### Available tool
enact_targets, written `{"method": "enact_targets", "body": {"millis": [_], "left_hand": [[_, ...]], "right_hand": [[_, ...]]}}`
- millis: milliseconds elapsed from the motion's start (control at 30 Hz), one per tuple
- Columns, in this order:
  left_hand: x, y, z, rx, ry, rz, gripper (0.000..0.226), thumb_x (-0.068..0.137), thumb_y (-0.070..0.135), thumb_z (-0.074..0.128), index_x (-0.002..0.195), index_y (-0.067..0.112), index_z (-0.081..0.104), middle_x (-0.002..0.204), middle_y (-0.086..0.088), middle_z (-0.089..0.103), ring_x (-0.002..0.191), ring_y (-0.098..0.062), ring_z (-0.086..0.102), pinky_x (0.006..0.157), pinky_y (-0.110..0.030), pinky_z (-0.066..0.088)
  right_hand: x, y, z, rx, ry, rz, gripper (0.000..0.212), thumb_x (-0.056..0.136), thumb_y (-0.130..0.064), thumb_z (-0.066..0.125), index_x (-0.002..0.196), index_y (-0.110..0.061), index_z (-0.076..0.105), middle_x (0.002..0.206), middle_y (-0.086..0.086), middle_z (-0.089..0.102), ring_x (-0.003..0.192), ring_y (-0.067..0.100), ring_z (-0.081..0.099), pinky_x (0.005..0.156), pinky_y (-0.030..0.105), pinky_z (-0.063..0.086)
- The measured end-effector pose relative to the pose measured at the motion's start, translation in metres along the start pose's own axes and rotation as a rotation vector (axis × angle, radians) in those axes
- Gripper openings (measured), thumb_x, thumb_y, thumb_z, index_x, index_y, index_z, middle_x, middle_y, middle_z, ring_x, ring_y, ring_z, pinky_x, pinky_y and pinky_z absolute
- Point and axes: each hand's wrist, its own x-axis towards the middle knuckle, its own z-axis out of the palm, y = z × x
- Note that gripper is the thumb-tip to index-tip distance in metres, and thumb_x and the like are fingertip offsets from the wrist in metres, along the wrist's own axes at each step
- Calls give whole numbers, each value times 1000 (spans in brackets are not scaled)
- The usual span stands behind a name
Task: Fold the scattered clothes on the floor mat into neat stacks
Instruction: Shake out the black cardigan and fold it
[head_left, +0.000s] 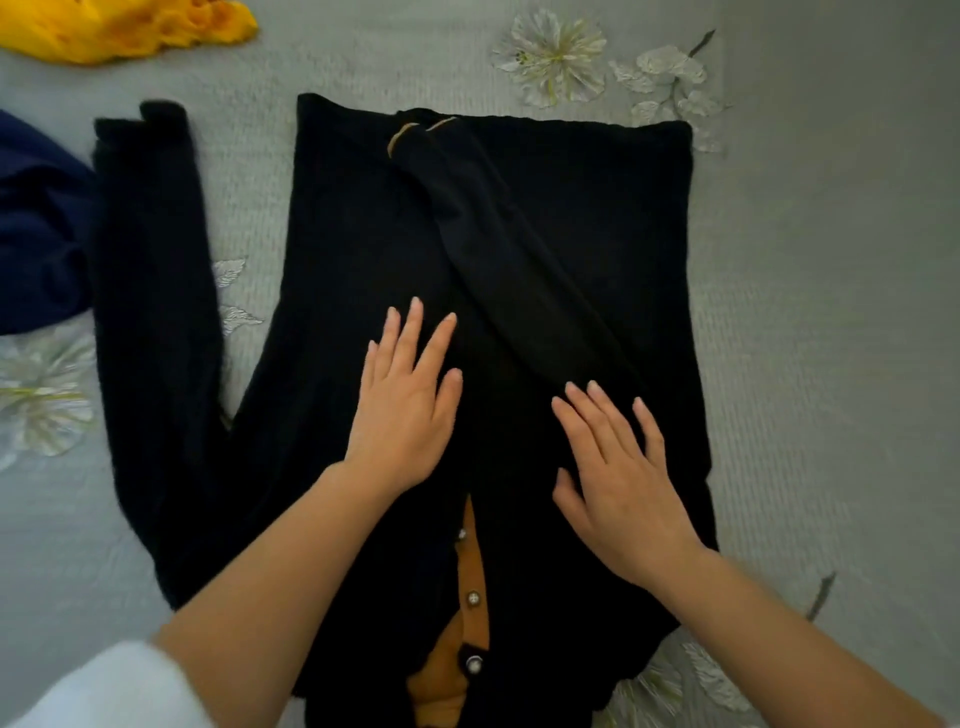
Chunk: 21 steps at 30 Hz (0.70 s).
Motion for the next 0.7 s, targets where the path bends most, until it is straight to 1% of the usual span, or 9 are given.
{"method": "enact_targets", "body": {"millis": [67, 167, 233, 333, 400, 467, 500, 600, 700], "left_hand": [[-24, -21, -17, -68, 203, -130, 53, 99, 31, 36, 150, 24, 24, 160, -3, 6, 146, -17, -7, 116, -37, -4], [-61, -71, -44, -54, 455, -410, 49, 97, 20, 47, 144, 15, 37, 157, -13, 19, 146, -29, 8, 117, -42, 4], [-79, -106, -64, -103, 552, -674, 49, 95, 19, 49, 143, 14, 38, 154, -16, 22, 142, -33, 14, 114, -45, 10], [-94, -154, -87, -357, 586, -990, 52, 94, 24, 47, 144, 15, 35, 144, -16, 36, 133, -33, 33, 113, -44, 24], [-95, -172, -95, -526, 608, -995, 55, 92, 24, 48, 144, 13, 34, 118, -6, 56, 115, -25, 52, 104, -41, 37], [-86, -177, -102, -631, 640, -968, 56, 90, 27, 54, 141, 11, 38, 90, 6, 59, 95, -16, 58, 96, -37, 44], [-80, -179, -105, -662, 637, -966, 58, 88, 31, 58, 139, 11, 40, 88, 9, 57, 91, -13, 57, 94, -35, 45], [-62, -182, -111, -762, 503, -968, 59, 80, 35, 73, 129, 9, 52, 107, 5, 57, 101, -15, 58, 89, -29, 47], [-60, -185, -119, -906, 413, -885, 18, 84, 26, 69, 90, 10, 66, 87, -4, 66, 83, -18, 65, 66, -23, 51]], "right_hand": [[9, -29, 1, 75, 15, -38, 60, 89, -32, 51, 144, -12, 36, 152, 6, 35, 144, 19, 23, 119, 44, 10], [24, -80, 9, 128, -59, -163, 62, 92, -42, 35, 148, -18, 25, 157, 3, 22, 147, 16, 8, 117, 38, 2], [34, -113, 19, 130, -92, -234, 65, 92, -46, 28, 150, -20, 17, 160, 5, 11, 147, 18, -2, 115, 36, -5], [43, -146, 37, 101, -133, -267, 67, 93, -51, 20, 151, -25, -2, 159, 4, -9, 146, 18, -16, 117, 35, -9], [43, -155, 47, 3, -153, -243, 67, 93, -54, 13, 150, -25, -8, 158, 5, -15, 145, 20, -19, 119, 38, -6], [42, -160, 51, -76, -140, -205, 68, 93, -53, 16, 152, -21, 3, 159, 9, -5, 147, 24, -7, 120, 42, 2], [41, -161, 51, -94, -135, -195, 68, 93, -52, 20, 152, -19, 9, 159, 10, 2, 147, 25, 0, 120, 42, 5], [42, -163, 54, -106, -112, -189, 67, 93, -50, 27, 151, -17, 18, 158, 12, 11, 146, 26, 10, 116, 42, 10], [43, -162, 56, -102, -86, -184, 67, 93, -50, 30, 151, -18, 21, 158, 11, 14, 146, 26, 12, 115, 42, 12]]}}
